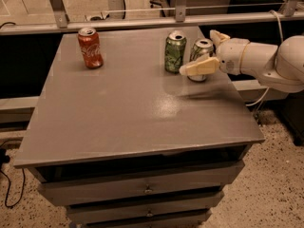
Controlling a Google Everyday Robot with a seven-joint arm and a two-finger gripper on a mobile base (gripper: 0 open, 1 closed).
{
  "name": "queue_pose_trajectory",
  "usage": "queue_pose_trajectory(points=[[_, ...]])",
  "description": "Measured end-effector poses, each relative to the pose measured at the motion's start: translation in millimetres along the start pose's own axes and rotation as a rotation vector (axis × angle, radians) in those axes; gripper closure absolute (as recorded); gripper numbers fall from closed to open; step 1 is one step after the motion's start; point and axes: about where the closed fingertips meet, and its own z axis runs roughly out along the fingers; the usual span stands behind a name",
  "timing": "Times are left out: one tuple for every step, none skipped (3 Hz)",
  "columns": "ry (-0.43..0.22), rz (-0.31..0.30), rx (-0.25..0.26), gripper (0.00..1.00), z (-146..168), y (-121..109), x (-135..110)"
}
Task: Move 7up can near green can
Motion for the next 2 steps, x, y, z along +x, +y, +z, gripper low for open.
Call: queue_pose_trajectory(points=[[0.029, -0.020, -0.006, 0.00, -23, 6, -6], [0.089, -0.099, -0.038, 0.00, -84, 32, -45]])
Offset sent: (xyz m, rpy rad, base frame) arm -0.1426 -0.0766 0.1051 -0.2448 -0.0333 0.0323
